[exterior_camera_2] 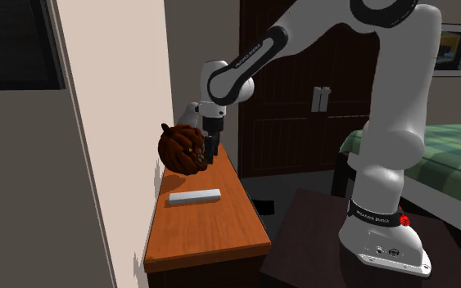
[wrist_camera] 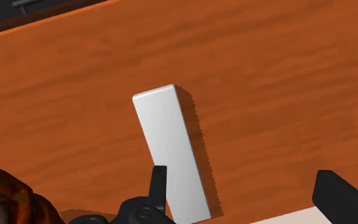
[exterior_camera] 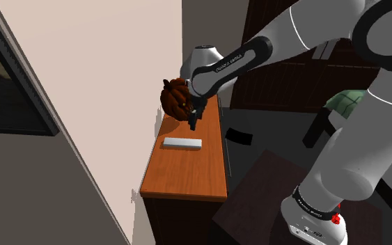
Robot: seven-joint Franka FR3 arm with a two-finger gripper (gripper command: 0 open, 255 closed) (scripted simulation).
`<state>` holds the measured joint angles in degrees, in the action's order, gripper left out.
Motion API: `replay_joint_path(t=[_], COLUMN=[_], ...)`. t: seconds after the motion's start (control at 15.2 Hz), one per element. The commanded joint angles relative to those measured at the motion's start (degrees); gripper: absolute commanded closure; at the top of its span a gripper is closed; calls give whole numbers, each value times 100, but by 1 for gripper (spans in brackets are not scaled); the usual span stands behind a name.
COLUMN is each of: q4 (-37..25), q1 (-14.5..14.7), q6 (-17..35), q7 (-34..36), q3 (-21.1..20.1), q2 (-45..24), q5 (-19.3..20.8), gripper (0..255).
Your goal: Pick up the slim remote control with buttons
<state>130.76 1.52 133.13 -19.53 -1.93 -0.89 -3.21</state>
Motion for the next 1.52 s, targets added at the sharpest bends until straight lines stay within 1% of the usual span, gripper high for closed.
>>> replay_joint_path(t=[0.0,0.33,0.66,0.73,1.19,1.32,1.39,1.45], q4=[-247,-917,-1760,-1853,-1909,-1916,-1931,-1939], q1=[-8,9,44,49,58,59,56,53], q6=[215,588,793,804,1178,1208,1201,1199], q7=[-123,-319,-484,-499,-498,-497,-502,-506], q3=[8,-9,-14,-14,-2,-1,0,0], q2=[-495,-1620,-2750,-2861,-3292,-3329,-3336,-3342], q5=[40,161,306,320,332,333,333,333], gripper=[0,0,0,0,0,0,255,255])
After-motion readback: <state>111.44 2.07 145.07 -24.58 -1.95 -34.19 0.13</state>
